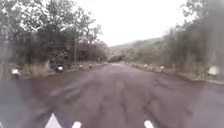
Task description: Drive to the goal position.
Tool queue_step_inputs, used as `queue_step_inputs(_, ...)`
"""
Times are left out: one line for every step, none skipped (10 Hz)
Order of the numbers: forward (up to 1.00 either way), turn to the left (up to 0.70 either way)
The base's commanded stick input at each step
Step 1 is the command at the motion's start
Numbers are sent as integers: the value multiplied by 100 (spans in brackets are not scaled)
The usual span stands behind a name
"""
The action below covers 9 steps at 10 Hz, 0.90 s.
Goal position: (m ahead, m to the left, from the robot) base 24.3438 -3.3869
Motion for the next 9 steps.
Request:
queue_step_inputs(100,0)
queue_step_inputs(100,0)
queue_step_inputs(100,0)
queue_step_inputs(100,0)
queue_step_inputs(100,0)
queue_step_inputs(100,-35)
queue_step_inputs(100,-37)
queue_step_inputs(100,-39)
queue_step_inputs(100,-33)
